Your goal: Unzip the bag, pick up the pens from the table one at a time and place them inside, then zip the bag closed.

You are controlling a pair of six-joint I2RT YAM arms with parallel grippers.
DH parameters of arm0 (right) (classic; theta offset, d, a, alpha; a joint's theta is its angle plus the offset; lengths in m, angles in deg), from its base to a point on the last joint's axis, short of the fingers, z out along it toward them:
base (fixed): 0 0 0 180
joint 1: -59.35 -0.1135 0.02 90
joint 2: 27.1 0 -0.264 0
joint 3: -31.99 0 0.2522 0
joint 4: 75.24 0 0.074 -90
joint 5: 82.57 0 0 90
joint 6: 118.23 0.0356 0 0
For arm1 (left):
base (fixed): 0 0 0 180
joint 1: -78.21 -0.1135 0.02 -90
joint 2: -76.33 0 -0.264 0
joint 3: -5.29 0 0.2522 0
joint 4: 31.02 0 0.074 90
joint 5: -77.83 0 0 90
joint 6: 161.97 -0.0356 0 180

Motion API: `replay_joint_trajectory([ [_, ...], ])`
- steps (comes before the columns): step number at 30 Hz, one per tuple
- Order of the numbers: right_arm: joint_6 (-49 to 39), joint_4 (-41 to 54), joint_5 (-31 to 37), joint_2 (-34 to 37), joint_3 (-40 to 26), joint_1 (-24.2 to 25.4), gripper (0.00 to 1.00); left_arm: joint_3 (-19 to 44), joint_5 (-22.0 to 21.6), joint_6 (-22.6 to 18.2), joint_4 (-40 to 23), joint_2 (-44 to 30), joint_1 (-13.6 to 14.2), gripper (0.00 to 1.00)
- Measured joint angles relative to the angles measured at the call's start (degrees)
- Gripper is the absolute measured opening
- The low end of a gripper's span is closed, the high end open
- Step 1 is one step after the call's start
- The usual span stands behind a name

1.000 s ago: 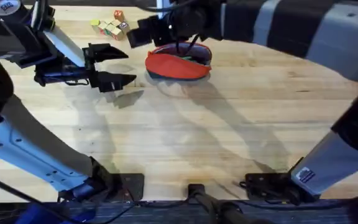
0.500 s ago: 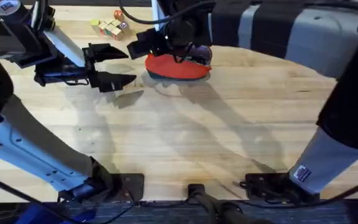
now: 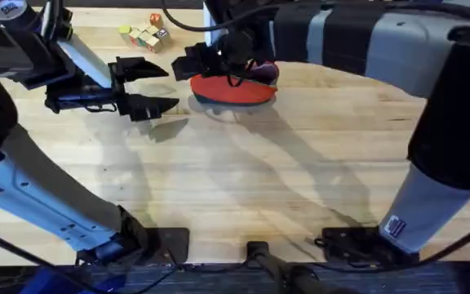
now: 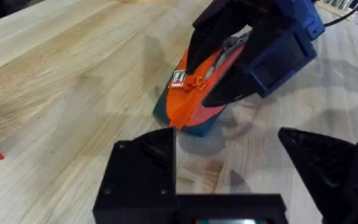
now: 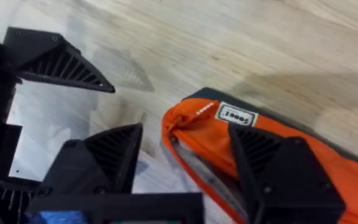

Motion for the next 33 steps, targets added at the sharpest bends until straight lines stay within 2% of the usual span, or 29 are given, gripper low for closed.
replay_joint_trajectory([
  [1, 0.5, 0.0, -0.2, 0.1, 0.0, 0.0, 0.716, 0.0, 0.0, 0.0, 0.0, 0.0, 0.0, 0.994],
  [5, 1.1, 0.0, -0.5, 0.7, 0.0, 0.1, 0.462, 0.0, 0.0, 0.0, 0.0, 0.0, 0.0, 0.994],
  [7, 1.7, -0.1, -0.6, 0.7, 0.0, 0.3, 0.37, 0.0, 0.0, 0.0, 0.0, 0.0, 0.0, 0.994],
  [10, 2.1, -0.1, -0.6, 0.7, 0.0, 0.3, 0.286, 0.0, 0.0, 0.0, 0.0, 0.0, 0.0, 0.995],
  [13, 2.3, -0.1, -0.6, 0.8, 0.0, 0.3, 0.217, 0.0, 0.0, 0.0, 0.0, 0.0, 0.0, 0.994],
  [17, 2.8, -0.6, -0.6, 0.7, 0.0, 0.3, 0.204, 0.0, 0.0, 0.0, 0.0, 0.0, 0.0, 0.994],
  [25, 3.2, 0.4, -1.5, 0.8, 0.0, 0.2, 0.047, 0.0, 0.0, 0.0, 0.0, 0.0, 0.0, 0.994],
  [33, -0.6, 4.8, -2.8, -0.2, -0.2, 0.0, 0.03, 0.0, 0.0, 0.0, 0.0, 0.0, 0.0, 0.994],
])
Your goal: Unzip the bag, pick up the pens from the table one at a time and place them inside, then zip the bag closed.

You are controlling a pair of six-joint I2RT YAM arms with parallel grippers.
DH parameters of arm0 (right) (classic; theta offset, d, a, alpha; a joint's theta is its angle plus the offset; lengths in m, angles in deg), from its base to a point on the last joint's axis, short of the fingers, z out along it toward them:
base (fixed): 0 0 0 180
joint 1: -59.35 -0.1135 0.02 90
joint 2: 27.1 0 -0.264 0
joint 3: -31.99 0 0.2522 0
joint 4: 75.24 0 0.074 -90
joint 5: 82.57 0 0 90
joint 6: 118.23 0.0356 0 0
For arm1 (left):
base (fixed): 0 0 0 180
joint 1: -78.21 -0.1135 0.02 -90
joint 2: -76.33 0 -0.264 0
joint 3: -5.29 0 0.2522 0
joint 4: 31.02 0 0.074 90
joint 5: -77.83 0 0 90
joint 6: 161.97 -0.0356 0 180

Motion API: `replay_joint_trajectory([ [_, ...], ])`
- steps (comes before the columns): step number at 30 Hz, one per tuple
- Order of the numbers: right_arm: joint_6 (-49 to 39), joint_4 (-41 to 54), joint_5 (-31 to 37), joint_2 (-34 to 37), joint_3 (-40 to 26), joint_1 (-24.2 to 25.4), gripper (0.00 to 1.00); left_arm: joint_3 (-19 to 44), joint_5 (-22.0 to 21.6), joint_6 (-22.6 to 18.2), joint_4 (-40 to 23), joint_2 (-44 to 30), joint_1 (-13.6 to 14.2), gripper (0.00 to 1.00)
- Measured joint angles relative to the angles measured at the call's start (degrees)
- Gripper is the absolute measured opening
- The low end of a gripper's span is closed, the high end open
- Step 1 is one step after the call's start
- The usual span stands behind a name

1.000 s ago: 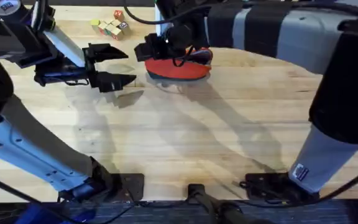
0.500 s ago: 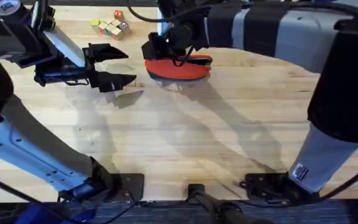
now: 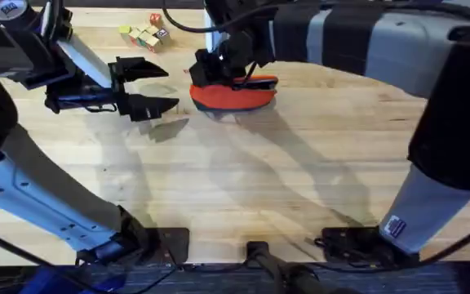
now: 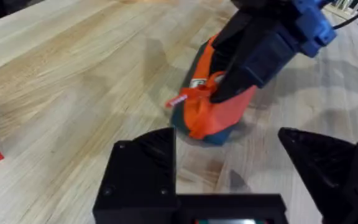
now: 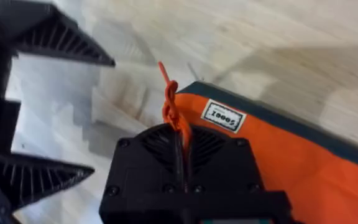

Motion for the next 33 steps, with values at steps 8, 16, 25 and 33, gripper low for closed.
replay_joint_trajectory([
  [8, -3.5, 2.7, 0.0, -2.3, 0.2, -0.1, 0.031, 0.0, 0.0, 0.0, 0.0, 0.0, 0.0, 0.994],
  [16, -5.4, 5.5, 1.3, -4.8, 0.2, -0.1, 0.031, 0.0, 0.0, 0.0, 0.0, 0.0, 0.2, 0.993],
  [25, -5.5, 5.6, 1.6, -4.9, 0.2, -0.1, 0.031, 0.0, -0.7, -0.1, 4.7, 0.0, 7.1, 0.993],
  [33, -5.5, 5.6, 1.6, -4.9, 0.2, -0.1, 0.03, 0.0, -0.9, -0.2, 8.3, 0.0, 11.4, 0.993],
])
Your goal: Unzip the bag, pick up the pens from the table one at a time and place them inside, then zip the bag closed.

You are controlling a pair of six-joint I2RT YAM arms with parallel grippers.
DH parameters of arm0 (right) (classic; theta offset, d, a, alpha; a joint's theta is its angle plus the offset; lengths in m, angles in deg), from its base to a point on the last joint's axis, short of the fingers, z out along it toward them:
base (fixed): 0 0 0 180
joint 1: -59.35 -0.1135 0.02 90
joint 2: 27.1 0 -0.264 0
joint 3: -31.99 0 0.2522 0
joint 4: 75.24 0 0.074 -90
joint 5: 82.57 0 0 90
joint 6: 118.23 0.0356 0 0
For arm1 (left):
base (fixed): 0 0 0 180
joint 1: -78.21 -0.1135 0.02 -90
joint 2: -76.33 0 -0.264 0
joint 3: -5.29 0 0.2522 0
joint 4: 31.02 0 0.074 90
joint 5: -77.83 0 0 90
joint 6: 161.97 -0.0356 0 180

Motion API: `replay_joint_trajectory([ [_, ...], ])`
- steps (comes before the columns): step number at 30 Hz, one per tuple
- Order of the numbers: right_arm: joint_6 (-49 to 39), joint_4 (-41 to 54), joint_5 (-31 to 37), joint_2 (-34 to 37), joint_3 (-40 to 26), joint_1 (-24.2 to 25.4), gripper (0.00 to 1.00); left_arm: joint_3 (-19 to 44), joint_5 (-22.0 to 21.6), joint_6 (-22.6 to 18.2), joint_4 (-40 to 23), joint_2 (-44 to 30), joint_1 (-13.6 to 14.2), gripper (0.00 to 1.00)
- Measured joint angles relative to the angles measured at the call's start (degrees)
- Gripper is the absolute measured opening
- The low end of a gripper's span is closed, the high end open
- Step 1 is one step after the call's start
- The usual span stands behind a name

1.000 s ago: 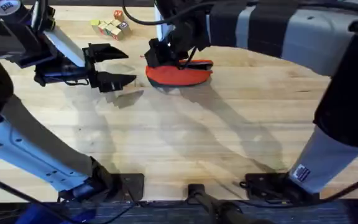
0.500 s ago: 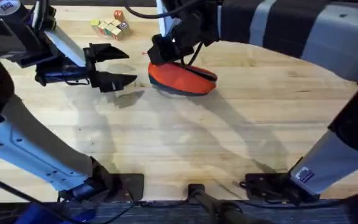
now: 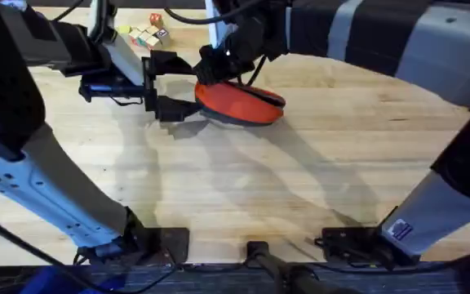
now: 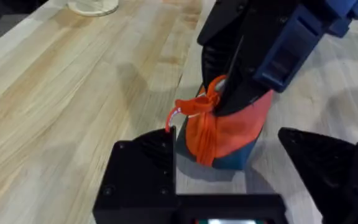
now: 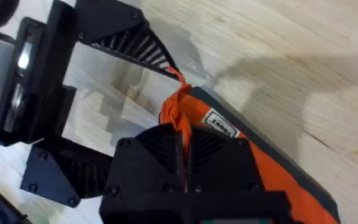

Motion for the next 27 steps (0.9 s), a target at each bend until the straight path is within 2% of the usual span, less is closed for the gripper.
replay_joint_trajectory([
  [4, 0.0, -0.1, 0.0, 0.0, 0.0, 0.0, 0.03, 0.0, -0.1, 0.4, 1.7, 0.0, 1.2, 0.976],
  [7, 0.0, -0.1, 0.0, 0.0, 0.0, 0.0, 0.03, 0.0, -0.2, 1.0, 3.0, 0.0, 1.7, 0.82],
  [8, 0.0, -0.1, 0.1, 0.0, 0.0, 0.0, 0.03, 0.0, -0.2, 1.2, 3.2, 0.0, 1.7, 0.737],
  [11, 0.0, 0.0, 0.1, 0.0, 0.0, 0.0, 0.031, 0.0, -0.2, 2.1, 4.3, 0.0, 1.9, 0.403],
  [12, 0.0, 0.6, 0.0, 0.0, 0.0, -0.1, 0.031, 0.0, -0.6, 2.4, 4.8, 0.0, 1.8, 0.071],
  [20, -0.4, 0.7, -0.3, 0.0, 0.0, 0.2, 0.031, 0.0, -0.8, 2.7, 4.8, 0.0, 1.9, 0.045],
  [27, -0.4, 1.1, -3.6, -0.3, 0.0, 2.3, 0.031, 0.1, 0.2, 3.1, 5.1, 0.0, 2.3, 0.043],
])
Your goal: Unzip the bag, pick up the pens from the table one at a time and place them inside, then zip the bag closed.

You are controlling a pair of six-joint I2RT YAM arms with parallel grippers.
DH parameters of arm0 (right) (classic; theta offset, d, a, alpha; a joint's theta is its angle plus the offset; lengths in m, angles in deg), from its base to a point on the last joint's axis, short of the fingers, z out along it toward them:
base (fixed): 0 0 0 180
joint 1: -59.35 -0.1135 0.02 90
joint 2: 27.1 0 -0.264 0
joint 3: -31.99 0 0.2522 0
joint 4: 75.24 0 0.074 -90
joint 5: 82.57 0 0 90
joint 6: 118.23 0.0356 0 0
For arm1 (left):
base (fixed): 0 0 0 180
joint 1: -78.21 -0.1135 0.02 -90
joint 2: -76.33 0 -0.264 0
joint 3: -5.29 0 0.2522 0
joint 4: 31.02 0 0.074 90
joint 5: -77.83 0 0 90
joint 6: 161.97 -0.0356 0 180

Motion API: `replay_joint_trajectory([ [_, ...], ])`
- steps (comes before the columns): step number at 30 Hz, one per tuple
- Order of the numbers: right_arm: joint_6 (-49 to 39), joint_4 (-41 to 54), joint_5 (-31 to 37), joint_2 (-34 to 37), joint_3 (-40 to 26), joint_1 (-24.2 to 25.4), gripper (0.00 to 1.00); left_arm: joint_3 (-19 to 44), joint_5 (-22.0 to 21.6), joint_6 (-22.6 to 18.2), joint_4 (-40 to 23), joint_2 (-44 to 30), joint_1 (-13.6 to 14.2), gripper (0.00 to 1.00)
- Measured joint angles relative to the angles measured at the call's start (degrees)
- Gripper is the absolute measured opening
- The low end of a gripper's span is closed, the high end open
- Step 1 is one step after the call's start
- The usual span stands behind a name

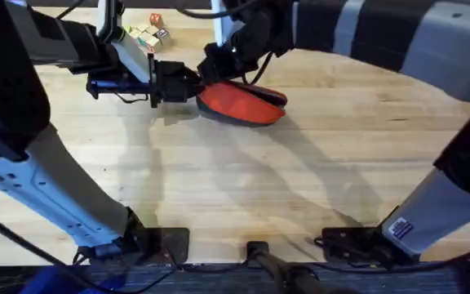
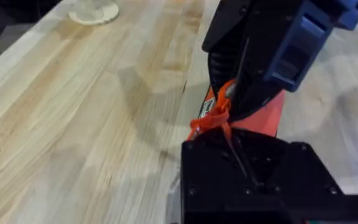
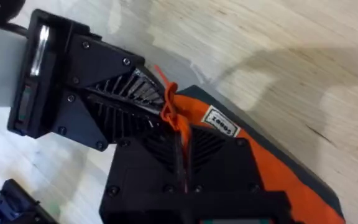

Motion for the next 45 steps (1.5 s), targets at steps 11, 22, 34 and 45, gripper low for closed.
replay_joint_trajectory([
  [11, 0.0, 4.0, -5.2, -4.0, 0.7, 5.0, 0.031, 0.8, 5.7, 0.1, -0.2, 0.1, 2.3, 0.043],
  [22, 0.0, 9.0, -9.5, -5.4, 0.7, 8.9, 0.031, 0.9, 6.6, 0.4, -0.2, 0.2, 4.3, 0.043],
  [34, -1.7, 18.8, 15.0, -10.8, 0.6, 25.6, 0.03, 0.3, -0.3, 1.0, -1.1, 0.7, -0.3, 0.041],
  [45, -3.7, 20.8, 19.0, -10.8, 0.6, 23.8, 0.03, 0.3, -1.3, 1.0, -1.1, 0.7, 0.4, 0.041],
])
